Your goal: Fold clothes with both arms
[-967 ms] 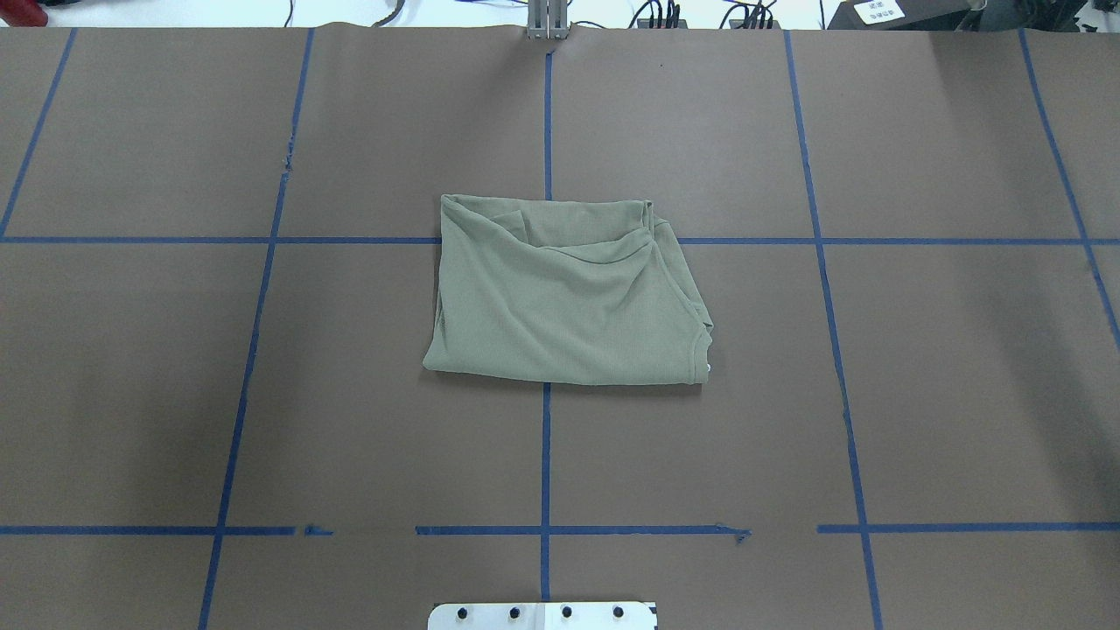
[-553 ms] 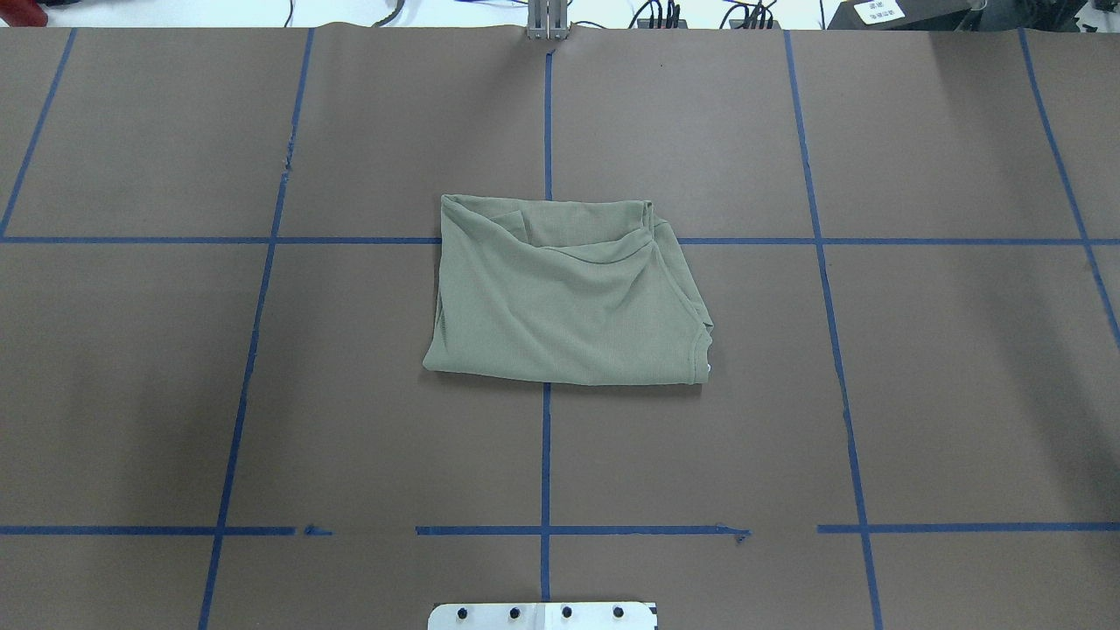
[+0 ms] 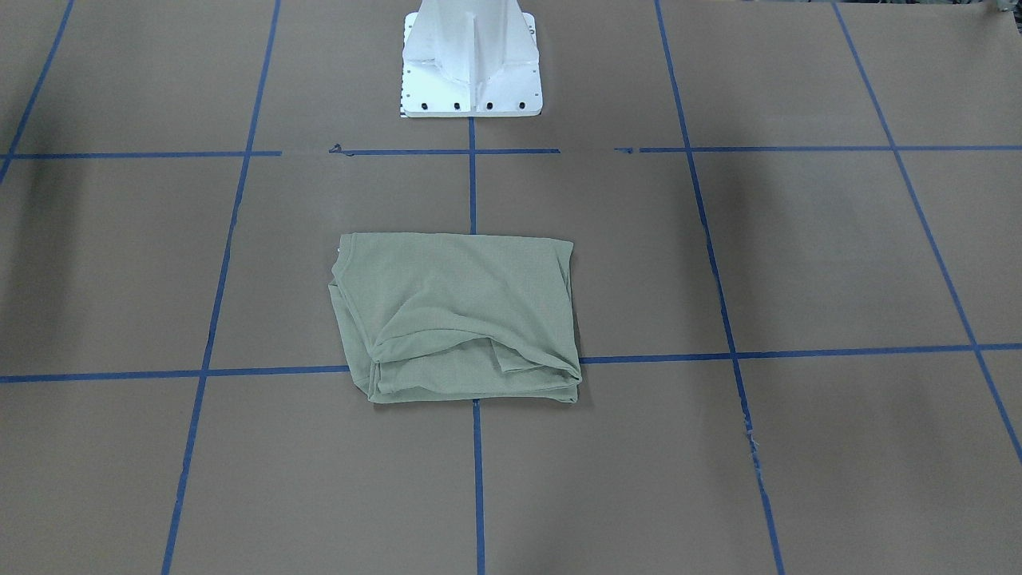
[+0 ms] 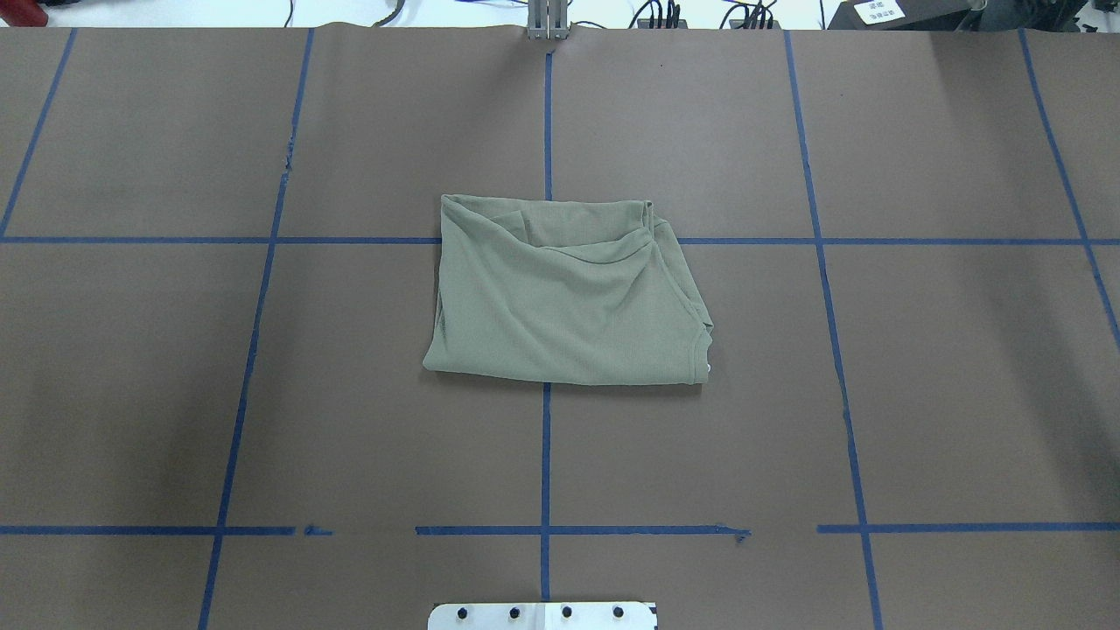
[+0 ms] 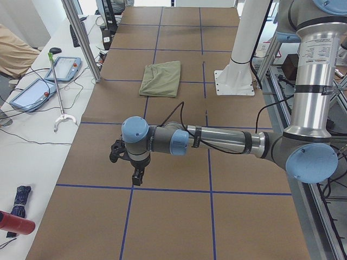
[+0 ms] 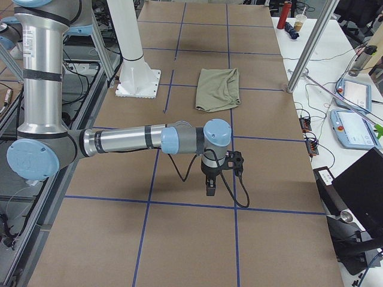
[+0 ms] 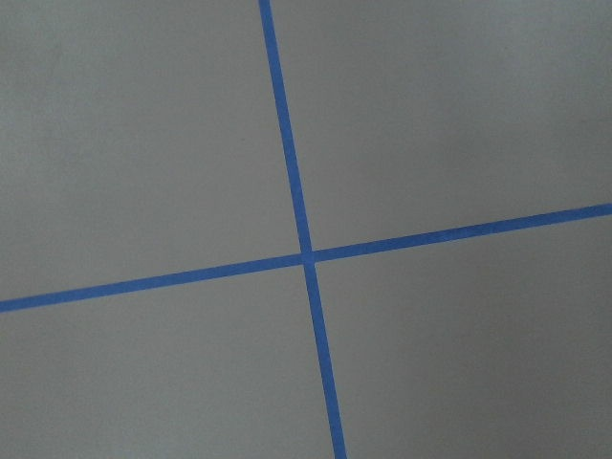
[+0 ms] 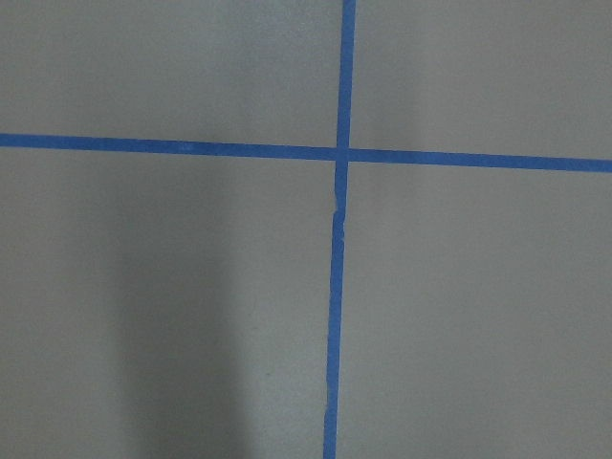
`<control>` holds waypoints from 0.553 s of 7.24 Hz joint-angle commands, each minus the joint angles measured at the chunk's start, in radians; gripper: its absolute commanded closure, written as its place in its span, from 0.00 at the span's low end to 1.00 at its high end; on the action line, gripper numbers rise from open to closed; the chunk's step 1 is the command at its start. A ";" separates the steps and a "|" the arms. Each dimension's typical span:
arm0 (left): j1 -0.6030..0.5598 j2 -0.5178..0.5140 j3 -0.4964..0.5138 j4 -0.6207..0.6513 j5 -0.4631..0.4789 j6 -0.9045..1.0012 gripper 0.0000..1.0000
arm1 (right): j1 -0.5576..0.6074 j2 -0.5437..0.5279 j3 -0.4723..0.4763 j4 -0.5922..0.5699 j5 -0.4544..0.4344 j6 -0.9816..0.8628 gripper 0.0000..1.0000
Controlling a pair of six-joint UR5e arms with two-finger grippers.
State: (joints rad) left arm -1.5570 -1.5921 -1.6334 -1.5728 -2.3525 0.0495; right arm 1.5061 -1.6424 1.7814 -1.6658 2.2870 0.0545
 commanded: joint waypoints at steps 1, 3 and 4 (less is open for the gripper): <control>-0.006 0.012 -0.006 0.088 -0.002 0.000 0.00 | 0.000 0.003 -0.008 -0.002 0.003 0.001 0.00; -0.005 0.006 -0.002 0.088 -0.001 -0.003 0.00 | 0.000 0.000 -0.008 0.001 0.005 0.001 0.00; -0.005 -0.003 -0.008 0.086 -0.002 -0.004 0.00 | 0.000 0.000 -0.022 0.006 0.002 0.001 0.00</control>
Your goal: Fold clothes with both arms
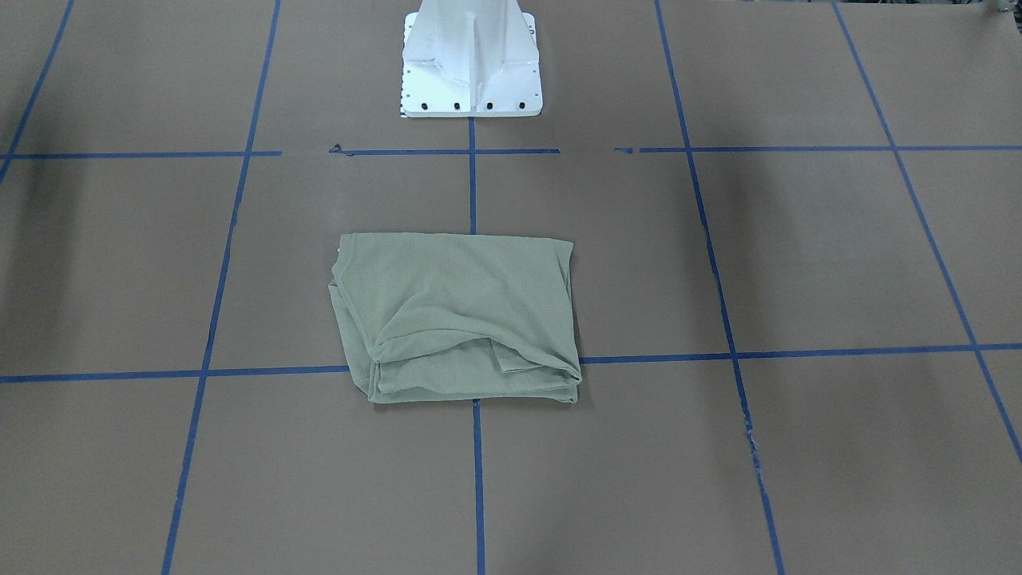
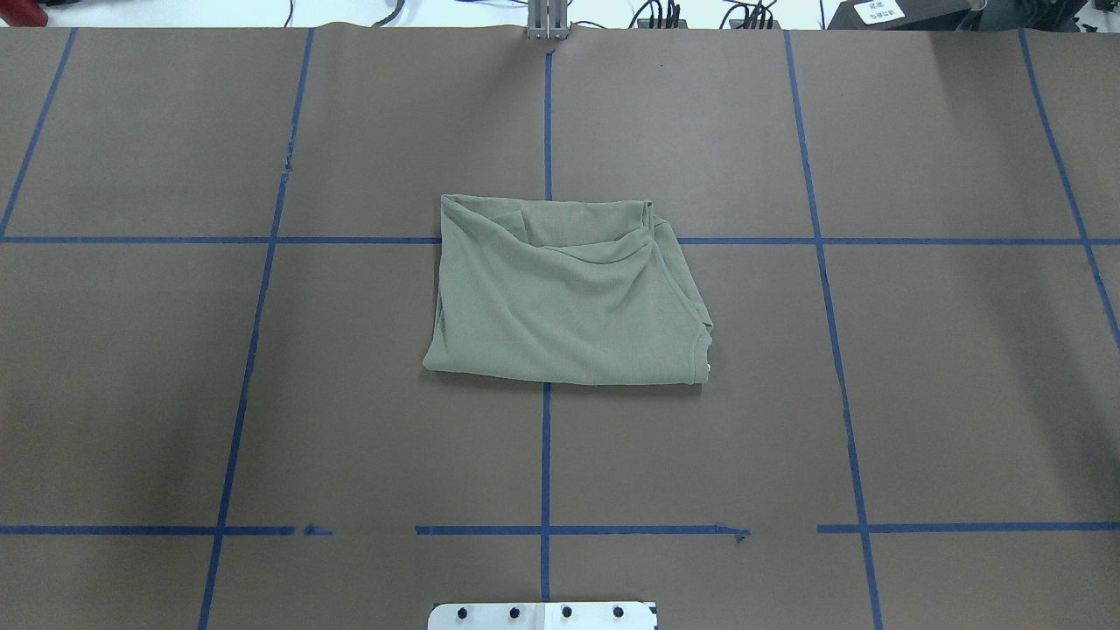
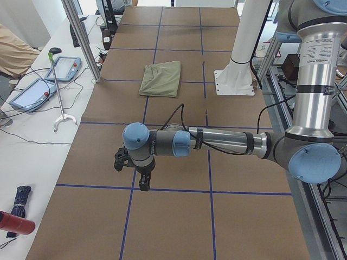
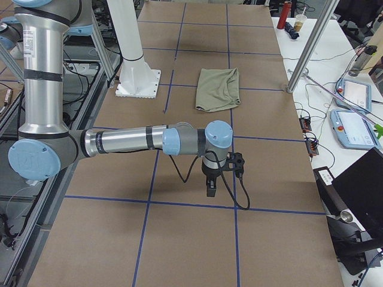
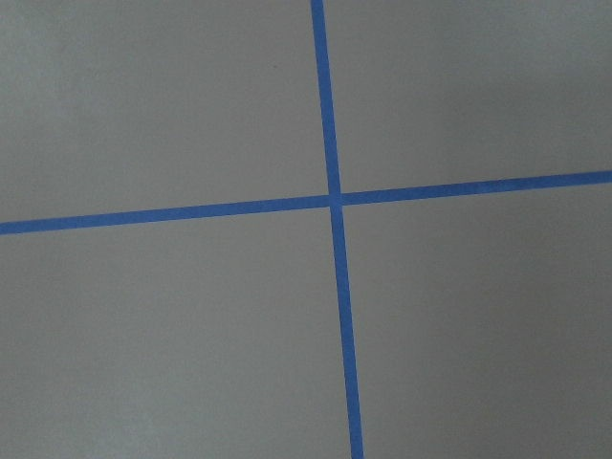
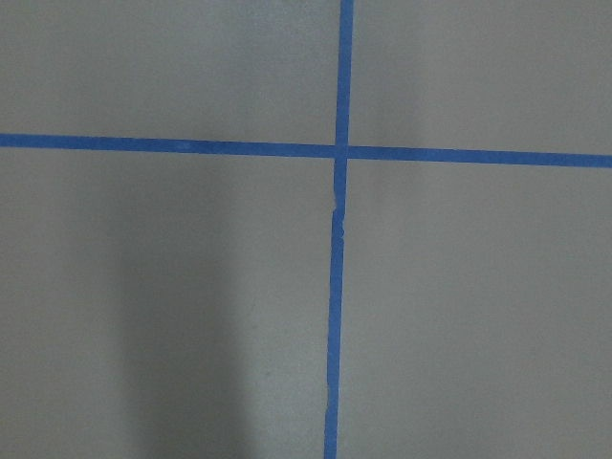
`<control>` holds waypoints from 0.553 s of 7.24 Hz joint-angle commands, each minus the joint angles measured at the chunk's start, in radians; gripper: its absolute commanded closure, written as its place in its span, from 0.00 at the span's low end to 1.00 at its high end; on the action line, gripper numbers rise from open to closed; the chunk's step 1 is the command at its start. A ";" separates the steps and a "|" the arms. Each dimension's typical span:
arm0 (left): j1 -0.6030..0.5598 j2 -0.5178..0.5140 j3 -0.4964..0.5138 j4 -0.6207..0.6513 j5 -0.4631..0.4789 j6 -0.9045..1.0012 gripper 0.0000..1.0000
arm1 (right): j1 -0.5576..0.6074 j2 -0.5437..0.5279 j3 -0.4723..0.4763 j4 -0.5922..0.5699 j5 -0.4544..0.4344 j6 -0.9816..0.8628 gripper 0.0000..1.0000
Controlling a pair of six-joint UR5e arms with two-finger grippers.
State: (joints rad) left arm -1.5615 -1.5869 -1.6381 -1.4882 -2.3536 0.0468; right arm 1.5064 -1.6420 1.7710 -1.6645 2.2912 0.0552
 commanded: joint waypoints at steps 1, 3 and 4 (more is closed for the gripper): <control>0.000 -0.011 -0.002 -0.001 -0.001 -0.001 0.00 | -0.002 -0.001 -0.036 0.009 -0.001 0.002 0.00; 0.000 -0.025 -0.014 -0.001 -0.001 -0.001 0.00 | -0.002 0.002 -0.038 0.011 -0.002 0.002 0.00; 0.000 -0.025 -0.017 -0.001 -0.001 -0.001 0.00 | -0.002 0.004 -0.038 0.011 -0.002 0.003 0.00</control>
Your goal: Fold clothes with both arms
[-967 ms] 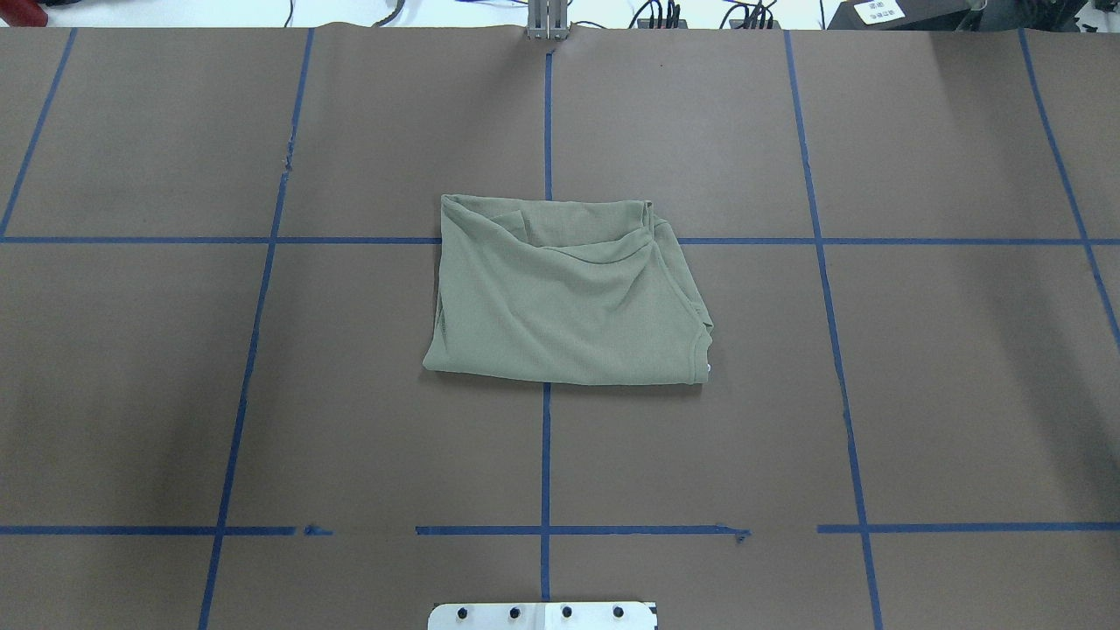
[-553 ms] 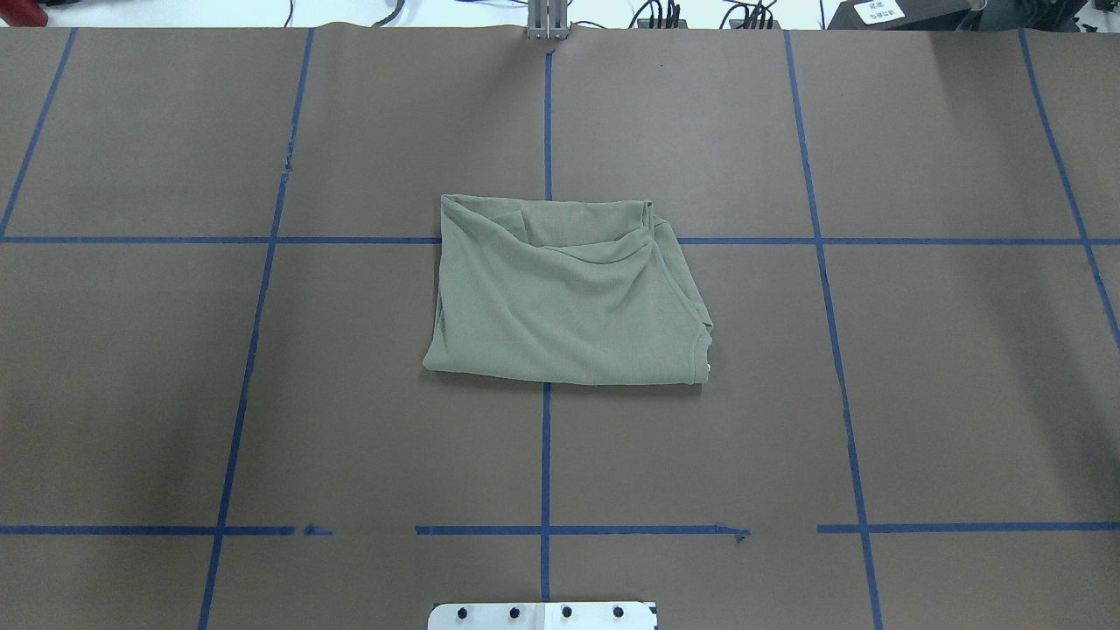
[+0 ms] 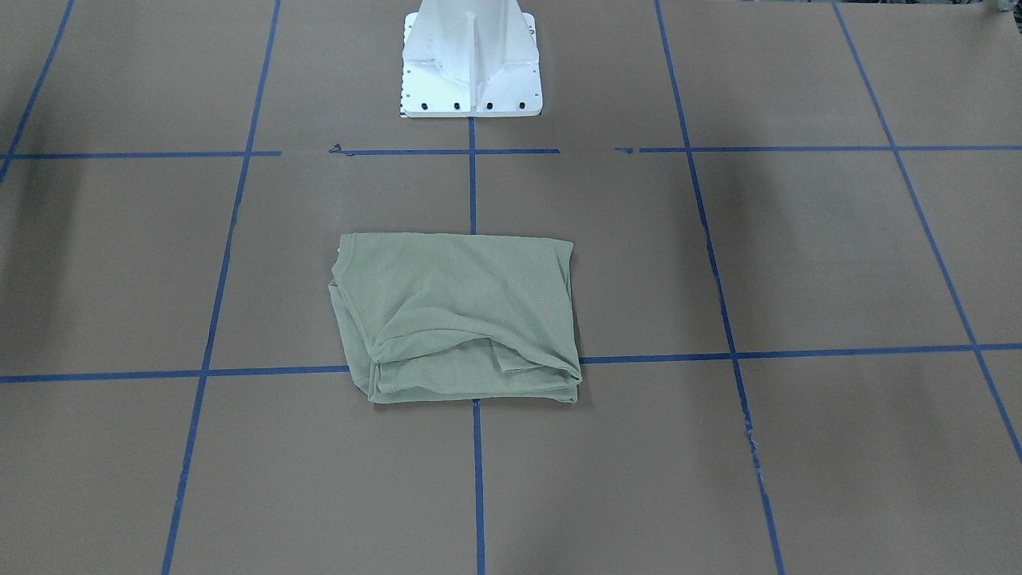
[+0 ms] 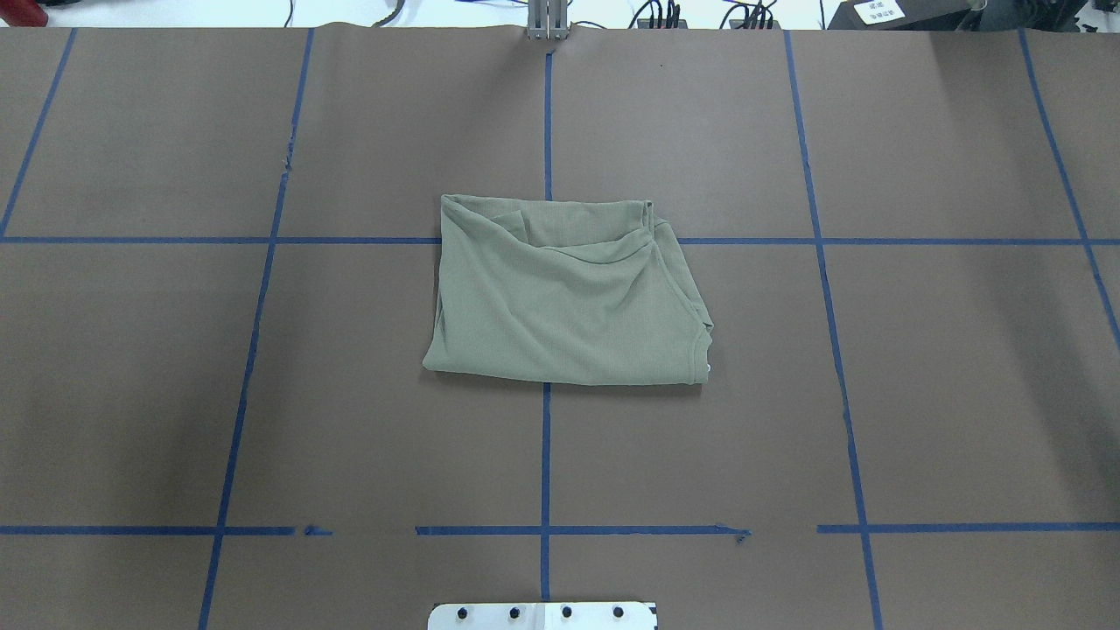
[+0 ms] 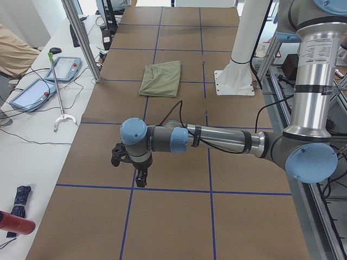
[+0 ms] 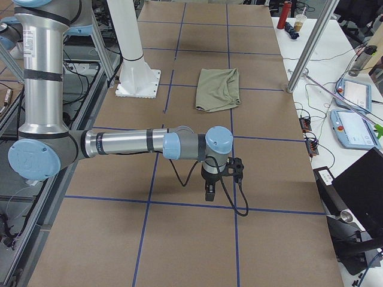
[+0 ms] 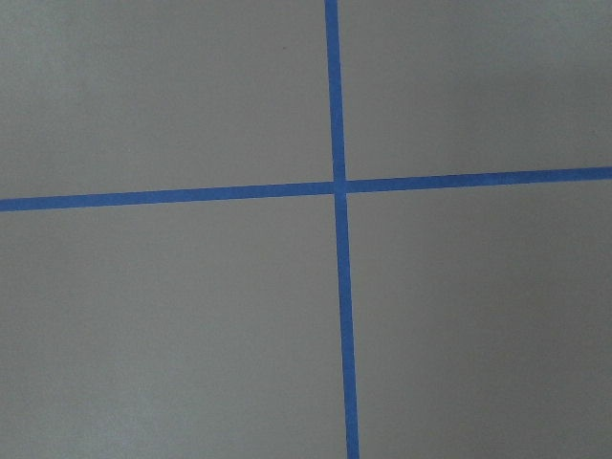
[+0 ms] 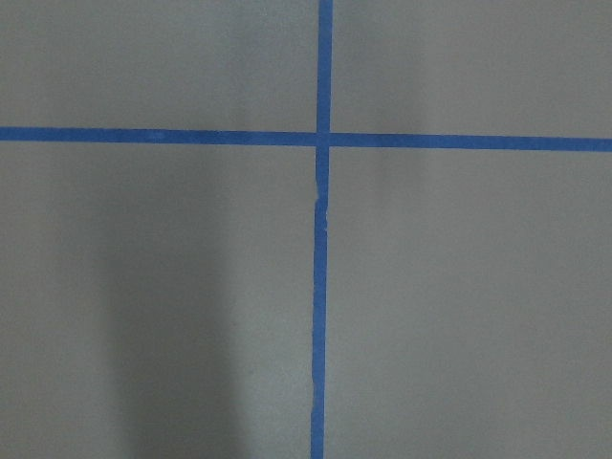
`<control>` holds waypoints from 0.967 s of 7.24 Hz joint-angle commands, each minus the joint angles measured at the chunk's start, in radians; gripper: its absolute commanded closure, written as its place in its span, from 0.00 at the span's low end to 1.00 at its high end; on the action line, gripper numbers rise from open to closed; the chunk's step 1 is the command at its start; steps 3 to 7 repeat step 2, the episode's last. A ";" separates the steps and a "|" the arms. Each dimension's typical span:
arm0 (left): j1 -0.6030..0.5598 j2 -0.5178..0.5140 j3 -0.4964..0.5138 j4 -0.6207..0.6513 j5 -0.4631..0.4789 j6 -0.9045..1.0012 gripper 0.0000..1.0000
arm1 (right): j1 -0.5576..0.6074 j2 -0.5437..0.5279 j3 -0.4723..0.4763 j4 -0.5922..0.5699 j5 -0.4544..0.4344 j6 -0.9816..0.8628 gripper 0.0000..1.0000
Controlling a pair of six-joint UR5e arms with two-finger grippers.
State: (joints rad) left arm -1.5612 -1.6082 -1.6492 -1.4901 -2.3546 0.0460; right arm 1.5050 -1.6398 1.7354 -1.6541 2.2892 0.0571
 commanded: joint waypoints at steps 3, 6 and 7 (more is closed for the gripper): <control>-0.002 -0.004 -0.009 0.001 0.000 0.000 0.00 | 0.000 0.008 -0.002 0.002 -0.002 0.001 0.00; -0.002 -0.004 -0.009 0.001 0.000 0.000 0.00 | 0.000 0.008 -0.002 0.002 -0.002 0.001 0.00; -0.002 -0.004 -0.009 0.001 0.000 0.000 0.00 | 0.000 0.008 -0.002 0.002 -0.002 0.001 0.00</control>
